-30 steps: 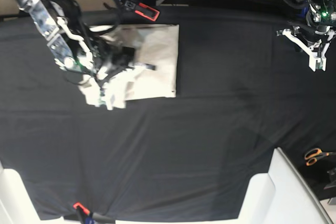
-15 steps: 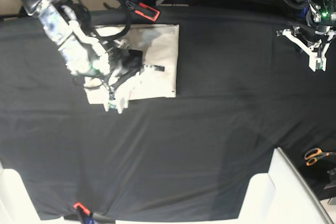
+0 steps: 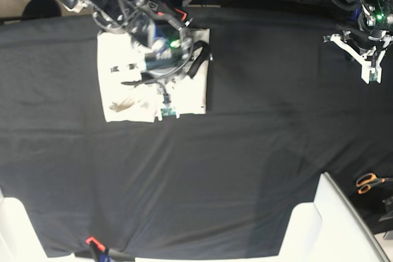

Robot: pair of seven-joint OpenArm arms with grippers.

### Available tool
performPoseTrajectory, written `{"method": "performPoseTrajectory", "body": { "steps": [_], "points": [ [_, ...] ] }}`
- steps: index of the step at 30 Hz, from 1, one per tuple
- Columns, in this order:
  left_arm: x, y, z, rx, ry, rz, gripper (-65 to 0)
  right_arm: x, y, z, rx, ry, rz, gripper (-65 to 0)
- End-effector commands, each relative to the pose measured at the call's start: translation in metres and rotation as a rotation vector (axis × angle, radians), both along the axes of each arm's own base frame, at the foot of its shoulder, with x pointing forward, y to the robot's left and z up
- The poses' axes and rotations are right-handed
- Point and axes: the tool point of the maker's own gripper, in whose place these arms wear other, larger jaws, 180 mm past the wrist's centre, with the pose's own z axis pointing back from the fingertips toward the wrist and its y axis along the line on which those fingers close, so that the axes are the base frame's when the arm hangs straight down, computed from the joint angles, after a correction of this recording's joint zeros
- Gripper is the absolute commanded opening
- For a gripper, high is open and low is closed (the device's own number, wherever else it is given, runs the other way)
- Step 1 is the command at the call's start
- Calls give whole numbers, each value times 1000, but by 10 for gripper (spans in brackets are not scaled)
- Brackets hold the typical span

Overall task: Fold the T-shirt properly
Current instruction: 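Push and tuck the loose shirt fabric inward with the right gripper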

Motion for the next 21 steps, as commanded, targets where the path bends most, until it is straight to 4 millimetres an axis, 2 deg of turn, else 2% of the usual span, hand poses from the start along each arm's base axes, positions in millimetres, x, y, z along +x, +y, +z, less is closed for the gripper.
{"method": "performPoseTrajectory", "body": {
  "steps": [1, 4, 7, 10, 15, 17, 21],
  "points": [
    [6, 6, 9, 23, -27, -6, -650, 6, 8, 9, 5, -37, 20, -639],
    [6, 6, 9, 23, -27, -6, -650, 4, 9, 6, -54, -56, 46, -639],
    [6, 6, 9, 23, -27, -6, -650, 1, 9, -6, -166, -76, 87, -639],
    [6, 6, 9, 23, -27, -6, -650, 0, 15, -12, -252, -112, 140, -639],
    [6, 6, 9, 23, -27, -6, -650, 0, 31, -17, -298, -117, 152, -648],
    [6, 6, 9, 23, -27, -6, -650, 3, 31, -19, -357, -143, 160, -648],
    [6, 6, 9, 23, -27, -6, -650, 4, 34, -26, -488, -202, 278, -648]
  ]
}}
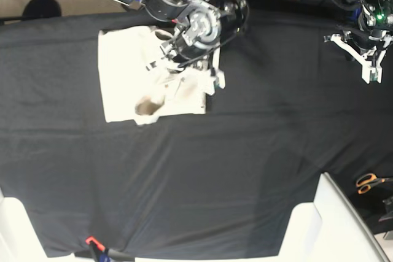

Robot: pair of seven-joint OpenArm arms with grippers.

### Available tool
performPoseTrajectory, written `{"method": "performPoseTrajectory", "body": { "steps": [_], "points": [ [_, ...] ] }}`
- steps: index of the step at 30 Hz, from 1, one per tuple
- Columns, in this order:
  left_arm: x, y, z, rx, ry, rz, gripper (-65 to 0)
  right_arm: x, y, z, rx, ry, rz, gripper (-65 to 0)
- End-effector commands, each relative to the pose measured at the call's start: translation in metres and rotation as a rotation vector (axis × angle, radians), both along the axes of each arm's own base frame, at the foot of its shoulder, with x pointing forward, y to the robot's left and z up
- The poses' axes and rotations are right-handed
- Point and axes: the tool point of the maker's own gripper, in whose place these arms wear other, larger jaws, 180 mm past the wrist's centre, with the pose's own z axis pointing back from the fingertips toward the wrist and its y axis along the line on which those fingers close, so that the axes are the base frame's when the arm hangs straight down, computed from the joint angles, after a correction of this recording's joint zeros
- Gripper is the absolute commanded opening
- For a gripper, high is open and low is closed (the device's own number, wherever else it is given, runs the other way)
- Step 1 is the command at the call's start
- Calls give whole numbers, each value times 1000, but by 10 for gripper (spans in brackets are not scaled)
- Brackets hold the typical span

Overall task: Fold the T-shirt properly
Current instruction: 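Push and tuck the loose shirt fabric inward with the right gripper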

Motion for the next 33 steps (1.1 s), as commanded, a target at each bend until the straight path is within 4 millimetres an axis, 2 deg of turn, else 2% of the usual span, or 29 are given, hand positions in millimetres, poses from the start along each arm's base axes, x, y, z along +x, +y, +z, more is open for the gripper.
{"method": "performPoseTrajectory", "body": {
  "steps": [1, 7, 11, 16, 25, 27, 33],
  "points": [
    [6, 5, 9, 20, -28, -6, -650, 10, 9, 9, 3, -45, 16, -648],
    [6, 4, 8, 15, -28, -5, -650, 16, 9, 12, 2, -58, 21, -648],
    [6, 4, 8, 15, -28, -5, -650, 23, 27, 32, 94, -120, 49, -648],
    [5, 5, 8, 19, -26, -5, -650, 26, 36, 46, 157, -141, 44, -648],
    [5, 5, 8, 19, -26, -5, -650, 1, 42, 27, 247, 26, -7, -648],
    [5, 5, 8, 19, -26, -5, -650, 3, 37, 30, 286, 30, -62, -648],
    [5, 5, 8, 19, -25, -4, -650, 6, 38, 34, 305, 11, -63, -648]
  ]
}}
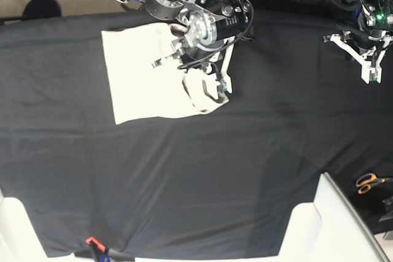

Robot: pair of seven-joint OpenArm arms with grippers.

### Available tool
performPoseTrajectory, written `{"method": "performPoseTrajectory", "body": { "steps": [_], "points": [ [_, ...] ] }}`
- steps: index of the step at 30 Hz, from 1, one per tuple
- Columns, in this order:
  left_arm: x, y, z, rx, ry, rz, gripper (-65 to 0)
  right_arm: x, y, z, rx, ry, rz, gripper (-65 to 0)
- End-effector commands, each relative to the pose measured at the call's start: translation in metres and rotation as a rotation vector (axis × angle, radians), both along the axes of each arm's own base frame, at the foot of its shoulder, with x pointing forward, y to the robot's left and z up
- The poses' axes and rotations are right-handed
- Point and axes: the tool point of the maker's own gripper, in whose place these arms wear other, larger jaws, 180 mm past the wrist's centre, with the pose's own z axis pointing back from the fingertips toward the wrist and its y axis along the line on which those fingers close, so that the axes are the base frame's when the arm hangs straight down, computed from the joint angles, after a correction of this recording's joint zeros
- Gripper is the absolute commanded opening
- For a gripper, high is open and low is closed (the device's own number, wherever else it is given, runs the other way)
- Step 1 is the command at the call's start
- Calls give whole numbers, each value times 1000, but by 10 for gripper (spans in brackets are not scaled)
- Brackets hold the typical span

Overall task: Fold the T-shirt properly
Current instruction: 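Push and tuck the loose shirt fabric inward with the right gripper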

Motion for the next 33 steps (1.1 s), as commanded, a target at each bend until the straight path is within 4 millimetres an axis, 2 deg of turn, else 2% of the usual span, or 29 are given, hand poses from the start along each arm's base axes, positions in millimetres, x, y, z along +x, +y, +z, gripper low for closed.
{"method": "performPoseTrajectory", "body": {
  "steps": [1, 9, 14, 24, 26, 31, 33],
  "points": [
    [5, 5, 8, 22, -26, -6, -650, 13, 11, 15, 40, -61, 8, -648],
    [4, 5, 8, 22, -23, -6, -650, 30, 13, 23, 46, -116, 16, -648],
    [3, 5, 8, 22, -21, -6, -650, 40, 2, 25, 45, -114, -25, -648],
    [5, 5, 8, 22, -26, -6, -650, 35, 5, 23, 58, -116, -12, -629],
    [5, 5, 8, 22, -26, -6, -650, 33, 6, 22, 61, -115, -7, -549],
    [4, 6, 6, 19, -19, -2, -650, 38, 13, 35, 103, -167, 9, -215],
    [1, 7, 1, 10, -5, 7, -650, 42, 16, 43, 126, -194, 14, -158]
  ]
}}
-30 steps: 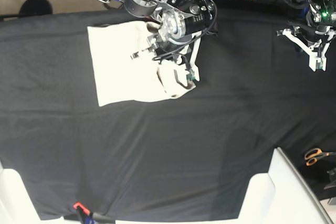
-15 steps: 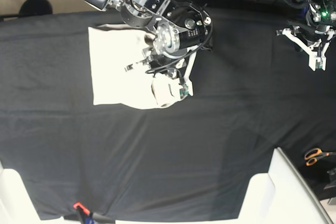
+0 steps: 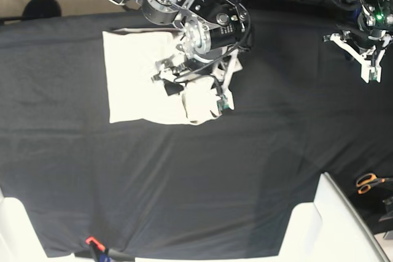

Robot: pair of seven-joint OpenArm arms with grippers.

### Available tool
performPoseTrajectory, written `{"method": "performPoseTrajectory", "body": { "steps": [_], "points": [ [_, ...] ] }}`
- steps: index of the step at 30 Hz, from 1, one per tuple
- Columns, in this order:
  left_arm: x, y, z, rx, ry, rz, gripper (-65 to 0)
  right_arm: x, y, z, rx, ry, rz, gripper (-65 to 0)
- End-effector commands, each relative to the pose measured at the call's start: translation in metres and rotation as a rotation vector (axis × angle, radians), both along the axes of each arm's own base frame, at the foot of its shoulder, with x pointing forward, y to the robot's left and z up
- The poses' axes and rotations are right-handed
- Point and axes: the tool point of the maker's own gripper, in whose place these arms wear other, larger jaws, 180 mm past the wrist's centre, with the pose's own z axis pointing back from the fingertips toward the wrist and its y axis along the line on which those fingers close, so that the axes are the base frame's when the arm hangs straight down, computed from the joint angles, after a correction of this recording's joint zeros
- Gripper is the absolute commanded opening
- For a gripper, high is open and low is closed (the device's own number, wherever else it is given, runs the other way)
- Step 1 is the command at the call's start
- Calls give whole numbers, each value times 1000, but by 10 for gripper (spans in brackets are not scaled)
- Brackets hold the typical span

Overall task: Fold the T-shirt properly
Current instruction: 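Push and tuck the loose shirt fabric inward with the right gripper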

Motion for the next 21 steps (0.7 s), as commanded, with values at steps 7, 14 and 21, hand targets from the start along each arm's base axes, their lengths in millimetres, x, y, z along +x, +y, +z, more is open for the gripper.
{"method": "performPoseTrajectory", "body": {
  "steps": [7, 14, 21],
  "points": [
    [3, 9, -1, 8, -6, 14, -650, 19, 17, 41, 103, -129, 13, -149],
    [11, 10, 3, 11, -23, 12, -650, 36, -24, 73, 161, -234, -64, -248],
    [16, 9, 7, 9, -41, 10, -650, 7, -27, 46, 157, -207, -68, -608]
  ]
}}
